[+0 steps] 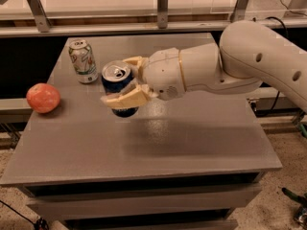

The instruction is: Move pepsi can near apple

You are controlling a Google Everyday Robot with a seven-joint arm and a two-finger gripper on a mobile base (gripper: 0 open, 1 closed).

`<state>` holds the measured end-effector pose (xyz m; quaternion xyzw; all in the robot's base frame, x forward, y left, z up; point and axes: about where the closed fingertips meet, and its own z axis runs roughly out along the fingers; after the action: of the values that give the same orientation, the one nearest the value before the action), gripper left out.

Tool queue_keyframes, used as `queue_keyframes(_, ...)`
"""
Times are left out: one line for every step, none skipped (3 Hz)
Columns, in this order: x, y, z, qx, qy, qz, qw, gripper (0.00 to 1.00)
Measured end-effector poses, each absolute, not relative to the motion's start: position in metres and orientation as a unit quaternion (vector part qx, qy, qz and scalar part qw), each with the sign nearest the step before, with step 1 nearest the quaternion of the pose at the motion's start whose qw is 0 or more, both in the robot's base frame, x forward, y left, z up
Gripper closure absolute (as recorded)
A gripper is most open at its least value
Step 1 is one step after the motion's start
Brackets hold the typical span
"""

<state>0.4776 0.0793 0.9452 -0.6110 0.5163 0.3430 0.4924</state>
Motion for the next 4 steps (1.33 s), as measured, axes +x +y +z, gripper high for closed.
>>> queue_keyframes(0.478, 0.087, 0.945, -0.611, 0.519, 0.346, 0.488, 1.0)
queue_keyframes(0.501, 0.109, 0.935, -0.608, 0.532, 0.356, 0.47, 1.0)
queue_keyframes(0.519, 0.145, 0.921, -0.606, 0.536, 0.384, 0.445, 1.0)
queue_keyframes(0.531, 0.176, 0.913, -0.605, 0.532, 0.409, 0.429, 1.0)
